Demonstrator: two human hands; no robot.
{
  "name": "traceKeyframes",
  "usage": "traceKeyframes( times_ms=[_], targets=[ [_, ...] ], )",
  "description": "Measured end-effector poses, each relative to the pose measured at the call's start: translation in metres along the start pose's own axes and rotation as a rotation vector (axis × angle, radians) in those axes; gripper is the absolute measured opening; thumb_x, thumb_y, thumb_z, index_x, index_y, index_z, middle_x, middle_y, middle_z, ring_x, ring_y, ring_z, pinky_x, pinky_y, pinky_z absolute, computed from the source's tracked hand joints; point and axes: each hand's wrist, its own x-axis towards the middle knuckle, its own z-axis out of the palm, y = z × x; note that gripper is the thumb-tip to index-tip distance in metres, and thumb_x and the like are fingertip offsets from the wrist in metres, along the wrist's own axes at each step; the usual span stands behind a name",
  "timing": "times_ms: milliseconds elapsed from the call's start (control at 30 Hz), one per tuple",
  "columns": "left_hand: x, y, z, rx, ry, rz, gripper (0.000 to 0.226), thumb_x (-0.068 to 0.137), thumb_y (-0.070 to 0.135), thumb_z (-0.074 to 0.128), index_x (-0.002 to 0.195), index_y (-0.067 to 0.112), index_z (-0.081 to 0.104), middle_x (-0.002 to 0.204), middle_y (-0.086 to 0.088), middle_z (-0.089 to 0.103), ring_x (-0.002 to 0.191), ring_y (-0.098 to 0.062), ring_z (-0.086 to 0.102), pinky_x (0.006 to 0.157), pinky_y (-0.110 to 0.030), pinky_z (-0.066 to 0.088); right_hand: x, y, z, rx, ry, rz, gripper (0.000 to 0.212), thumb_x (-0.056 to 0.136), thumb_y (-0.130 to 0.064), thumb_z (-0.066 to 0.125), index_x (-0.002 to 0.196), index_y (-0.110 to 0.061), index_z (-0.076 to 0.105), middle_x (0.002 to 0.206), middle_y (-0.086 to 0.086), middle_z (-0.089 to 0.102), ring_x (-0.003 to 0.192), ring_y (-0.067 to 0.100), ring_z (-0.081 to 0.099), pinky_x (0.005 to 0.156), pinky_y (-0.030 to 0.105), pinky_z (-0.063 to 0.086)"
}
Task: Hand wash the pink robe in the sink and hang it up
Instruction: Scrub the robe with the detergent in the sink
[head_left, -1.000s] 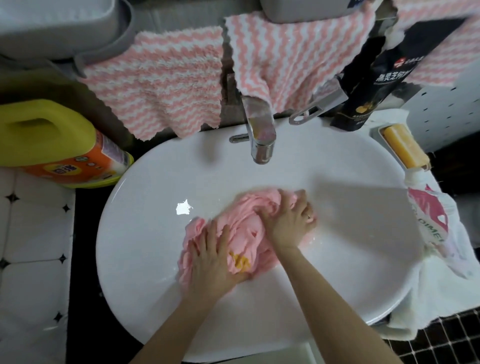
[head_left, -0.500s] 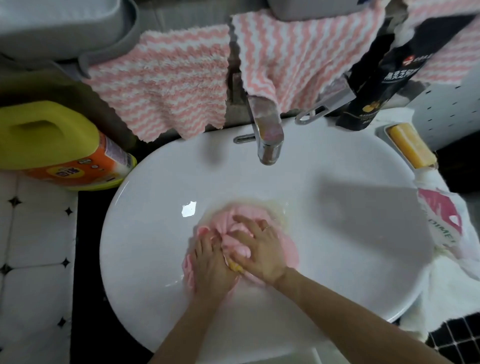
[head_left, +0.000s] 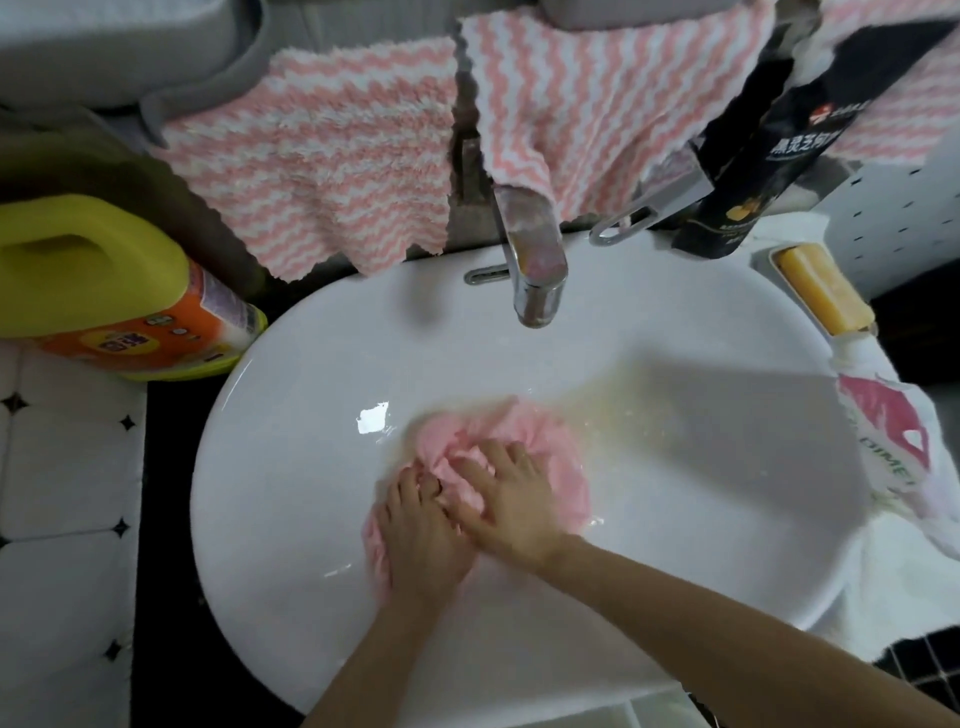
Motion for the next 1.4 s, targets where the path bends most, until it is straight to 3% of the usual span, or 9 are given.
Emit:
traceKeyframes(
  times_ms=[200,300,433,633,900,1033,1133,1233,1400],
  targets=[
    [0.003,-0.001,-0.001,-0.017,-0.025,0.03,0.061,0.056,0.045,0.054,0.104,0.008,0.057,0.103,-0.014,0.06,0.092,-0.034,0.057,0.077,-0.039,0.049,0.057,0.013,0.023,-0.009,0.083,0.127,0.036,0.079,-0.044,0.047,0.069,-0.017,0.068,0.065,0.004,0.064,0.052,0.023,0.059,0.052,0.022,0.034],
    [0.0,0.0,-0.003,-0.046,-0.033,0.044,0.069,0.06,0.057,0.051,0.104,0.004,0.06,0.106,-0.013,0.061,0.095,-0.033,0.057,0.079,-0.038,0.047,0.072,0.007,-0.002,0.186,-0.019,0.438,0.04,0.095,-0.048,0.04,0.085,-0.02,0.066,0.081,0.003,0.067,0.071,0.021,0.064,0.066,0.026,0.048],
    [0.002,0.0,0.001,-0.044,-0.027,0.032,0.06,0.06,0.046,0.055,0.101,0.003,0.061,0.101,-0.013,0.061,0.096,-0.035,0.057,0.082,-0.041,0.044,0.024,0.004,-0.011,0.074,0.042,0.019,0.049,0.09,-0.058,0.037,0.114,-0.023,0.062,0.117,0.006,0.061,0.094,0.027,0.061,0.071,0.031,0.046],
    [0.004,0.003,0.0,-0.023,-0.028,0.001,0.064,0.059,0.056,0.05,0.101,0.008,0.056,0.095,-0.01,0.058,0.088,-0.032,0.055,0.073,-0.038,0.044,0.045,0.019,0.032,0.037,0.087,-0.05,0.041,0.081,-0.052,0.046,0.083,-0.017,0.067,0.075,0.007,0.066,0.06,0.025,0.062,0.053,0.024,0.047],
    [0.011,-0.011,-0.036,-0.371,-0.228,-0.096,0.05,0.063,0.026,0.076,0.105,0.016,0.051,0.099,-0.001,0.06,0.091,-0.025,0.057,0.068,-0.029,0.041,0.075,0.071,-0.043,0.495,-0.082,0.594,0.052,0.085,-0.065,0.045,0.1,-0.017,0.06,0.092,0.014,0.069,0.083,0.027,0.062,0.08,0.04,0.05],
    [0.017,-0.015,-0.062,-0.66,-0.295,-0.07,0.043,0.061,0.032,0.07,0.096,0.03,0.044,0.083,0.009,0.061,0.075,-0.012,0.058,0.063,-0.026,0.043,0.052,0.097,-0.077,0.407,-0.133,0.492,0.035,0.093,-0.051,0.048,0.117,-0.025,0.052,0.091,0.012,0.061,0.08,0.026,0.057,0.075,0.033,0.042],
    [0.021,-0.018,-0.064,-0.765,-0.396,-0.09,0.04,0.055,0.048,0.058,0.093,0.039,0.05,0.091,0.0,0.063,0.081,-0.011,0.056,0.071,-0.022,0.044,0.041,0.096,-0.097,0.004,-0.193,0.195,0.076,0.075,-0.074,0.034,0.142,-0.037,0.039,0.147,0.007,0.034,0.129,0.031,0.039,0.107,0.043,0.03],
    [0.017,-0.025,-0.055,-0.692,-0.45,-0.112,0.046,0.049,0.054,0.047,0.092,0.039,0.054,0.097,-0.002,0.065,0.09,-0.019,0.06,0.076,-0.024,0.046,0.027,0.094,-0.088,-0.244,-0.444,-0.114,0.11,0.055,-0.091,0.029,0.149,-0.043,-0.001,0.161,0.001,-0.003,0.147,0.026,0.001,0.113,0.062,0.007],
    [0.014,-0.028,-0.043,-0.494,-0.426,0.094,0.056,0.06,0.047,0.04,0.081,-0.001,0.061,0.084,-0.008,0.063,0.081,-0.023,0.056,0.074,-0.036,0.045,0.014,0.098,-0.06,-0.424,-0.579,-0.311,0.095,0.053,-0.07,0.071,0.135,-0.031,0.043,0.136,0.006,0.054,0.125,0.034,0.051,0.092,0.063,0.043]
  ],
)
